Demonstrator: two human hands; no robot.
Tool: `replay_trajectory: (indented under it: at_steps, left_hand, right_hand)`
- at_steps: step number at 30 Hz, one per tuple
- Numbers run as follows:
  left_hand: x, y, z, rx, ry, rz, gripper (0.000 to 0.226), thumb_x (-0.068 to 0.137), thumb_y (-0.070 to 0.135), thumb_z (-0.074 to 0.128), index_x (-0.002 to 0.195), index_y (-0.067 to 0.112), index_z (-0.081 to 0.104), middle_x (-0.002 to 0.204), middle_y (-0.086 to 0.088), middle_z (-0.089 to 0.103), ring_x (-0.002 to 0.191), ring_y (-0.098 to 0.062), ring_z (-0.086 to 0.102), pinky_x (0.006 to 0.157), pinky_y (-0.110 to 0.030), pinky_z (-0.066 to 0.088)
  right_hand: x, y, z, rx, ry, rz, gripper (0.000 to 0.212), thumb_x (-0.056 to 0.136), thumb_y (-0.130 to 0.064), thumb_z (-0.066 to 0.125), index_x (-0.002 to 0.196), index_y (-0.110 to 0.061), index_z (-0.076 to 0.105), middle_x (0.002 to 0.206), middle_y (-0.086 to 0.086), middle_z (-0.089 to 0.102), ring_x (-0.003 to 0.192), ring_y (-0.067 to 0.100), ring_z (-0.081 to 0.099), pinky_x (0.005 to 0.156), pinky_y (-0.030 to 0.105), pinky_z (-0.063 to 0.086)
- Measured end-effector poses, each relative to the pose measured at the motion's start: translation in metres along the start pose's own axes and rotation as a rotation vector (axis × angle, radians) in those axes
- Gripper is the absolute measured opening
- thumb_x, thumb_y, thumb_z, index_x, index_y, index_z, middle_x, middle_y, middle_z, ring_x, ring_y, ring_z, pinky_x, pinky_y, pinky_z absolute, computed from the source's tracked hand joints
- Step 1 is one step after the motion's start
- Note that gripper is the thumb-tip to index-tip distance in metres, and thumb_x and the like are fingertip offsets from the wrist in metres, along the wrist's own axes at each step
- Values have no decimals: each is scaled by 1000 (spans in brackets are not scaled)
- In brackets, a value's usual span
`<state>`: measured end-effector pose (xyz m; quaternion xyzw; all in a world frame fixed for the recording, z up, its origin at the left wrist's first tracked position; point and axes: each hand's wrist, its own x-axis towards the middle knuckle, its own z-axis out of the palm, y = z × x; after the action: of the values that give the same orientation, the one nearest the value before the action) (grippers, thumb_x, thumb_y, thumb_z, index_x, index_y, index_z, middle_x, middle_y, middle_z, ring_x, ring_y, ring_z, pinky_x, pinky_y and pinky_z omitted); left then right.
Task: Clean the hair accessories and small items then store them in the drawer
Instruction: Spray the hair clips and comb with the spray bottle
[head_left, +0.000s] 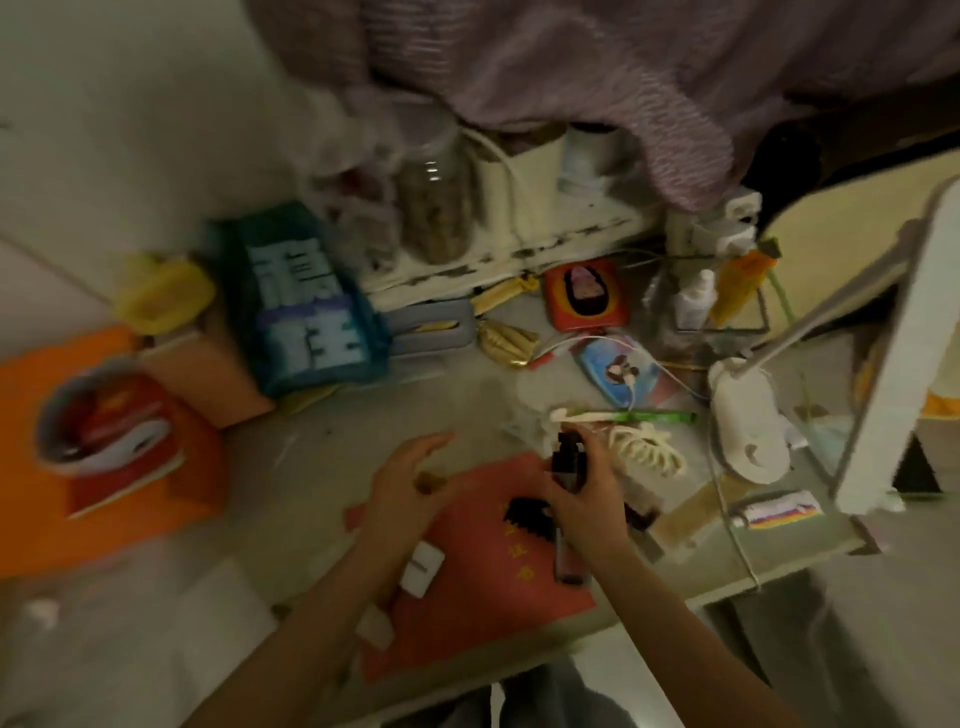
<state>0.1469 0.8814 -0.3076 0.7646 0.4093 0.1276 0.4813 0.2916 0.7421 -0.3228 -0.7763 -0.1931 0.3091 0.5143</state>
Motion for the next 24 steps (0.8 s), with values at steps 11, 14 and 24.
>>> replay_trajectory:
  at_steps: [11, 14, 24]
  left_hand:
    - [-94, -102, -117, -70, 143, -162, 38, 76, 9, 76, 95, 35, 56, 85, 38, 61, 88, 15, 57, 76, -1, 42]
    - [-107, -136, -140, -78, 49, -223, 50, 73, 18, 80, 117, 26, 57, 112, 22, 58, 106, 0, 53, 85, -5, 39]
    - [-103, -183, -167, 4, -192, -29, 47, 76, 25, 78, 119, 17, 60, 118, 5, 60, 106, -8, 56, 84, -5, 41]
  right_hand:
    - [-71, -18, 135, -45, -224, 3, 54, 81, -13, 74, 127, -21, 48, 114, 2, 63, 102, 15, 61, 84, 20, 50]
    - [-95, -15, 175, -70, -152, 21, 49, 79, -14, 76, 117, -31, 51, 99, -7, 67, 87, 8, 66, 74, 32, 56]
    - [-153, -12, 238, -101, 19, 132, 54, 79, -17, 76, 123, -29, 46, 95, -20, 62, 76, -6, 64, 70, 24, 57]
